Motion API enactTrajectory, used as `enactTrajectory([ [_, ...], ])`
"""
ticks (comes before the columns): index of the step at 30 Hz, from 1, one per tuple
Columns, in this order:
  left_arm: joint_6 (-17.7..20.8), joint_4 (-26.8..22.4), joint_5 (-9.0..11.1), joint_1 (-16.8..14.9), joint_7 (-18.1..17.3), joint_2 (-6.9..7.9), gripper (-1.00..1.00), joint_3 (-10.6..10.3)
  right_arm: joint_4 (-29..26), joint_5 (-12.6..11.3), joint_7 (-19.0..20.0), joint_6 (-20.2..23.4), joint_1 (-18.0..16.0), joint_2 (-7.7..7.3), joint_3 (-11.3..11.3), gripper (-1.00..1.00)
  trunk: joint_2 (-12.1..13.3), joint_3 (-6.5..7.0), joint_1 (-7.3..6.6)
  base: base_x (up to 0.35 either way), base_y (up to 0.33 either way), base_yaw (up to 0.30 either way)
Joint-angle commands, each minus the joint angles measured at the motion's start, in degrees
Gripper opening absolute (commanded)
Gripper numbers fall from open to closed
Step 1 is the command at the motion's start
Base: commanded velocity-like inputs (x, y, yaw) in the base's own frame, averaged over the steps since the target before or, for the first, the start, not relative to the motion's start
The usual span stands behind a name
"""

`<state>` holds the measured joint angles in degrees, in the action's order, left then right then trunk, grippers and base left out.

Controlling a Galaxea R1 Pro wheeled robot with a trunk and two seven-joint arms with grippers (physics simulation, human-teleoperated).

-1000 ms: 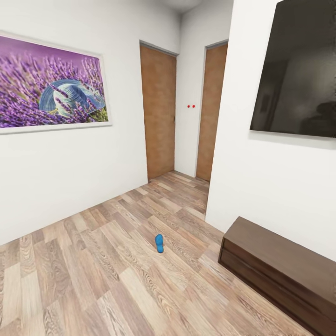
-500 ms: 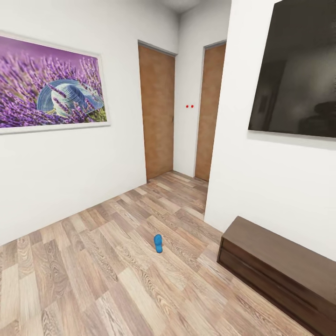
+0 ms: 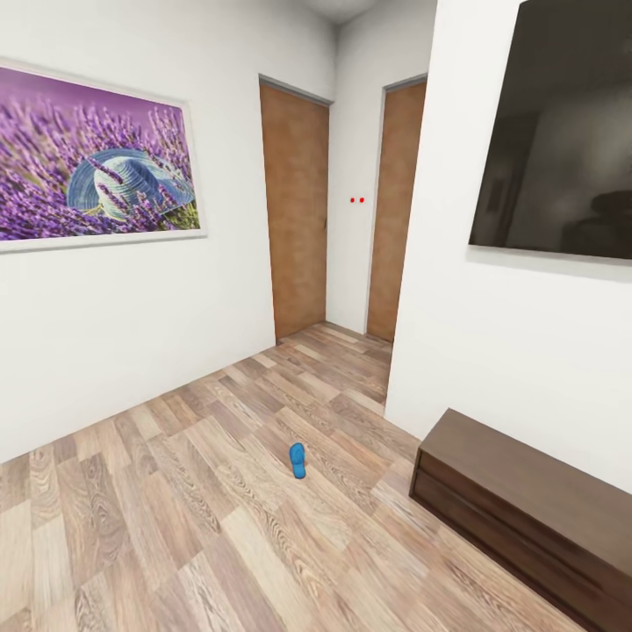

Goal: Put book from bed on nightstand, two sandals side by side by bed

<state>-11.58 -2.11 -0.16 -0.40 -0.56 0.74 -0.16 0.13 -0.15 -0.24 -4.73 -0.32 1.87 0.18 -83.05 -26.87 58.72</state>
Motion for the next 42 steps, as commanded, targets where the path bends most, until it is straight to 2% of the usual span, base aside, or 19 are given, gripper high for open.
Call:
enactTrajectory([
  [1, -0.2, 0.1, 0.0, 0.0, -0.1, 0.0, 1.0, 0.0, 0.0, 0.0, 0.0, -0.2, 0.0, 0.0, 0.0, 1.0, 0.0, -0.06, 0.0, 0.039, 0.004, 0.0],
  [21, -0.4, 0.0, 0.0, 0.0, -0.1, -0.03, 1.0, 0.0, 0.1, 0.0, 0.0, -0.2, 0.0, -0.03, 0.0, 1.0, 0.0, -0.06, 0.0, 0.047, 0.031, -0.083],
  [42, -0.4, 0.0, 0.0, 0.0, -0.1, -0.03, 1.0, 0.0, 0.1, 0.0, 0.0, -0.2, 0.0, -0.03, 0.0, 1.0, 0.0, -0.06, 0.0, 0.036, 0.037, -0.018],
])
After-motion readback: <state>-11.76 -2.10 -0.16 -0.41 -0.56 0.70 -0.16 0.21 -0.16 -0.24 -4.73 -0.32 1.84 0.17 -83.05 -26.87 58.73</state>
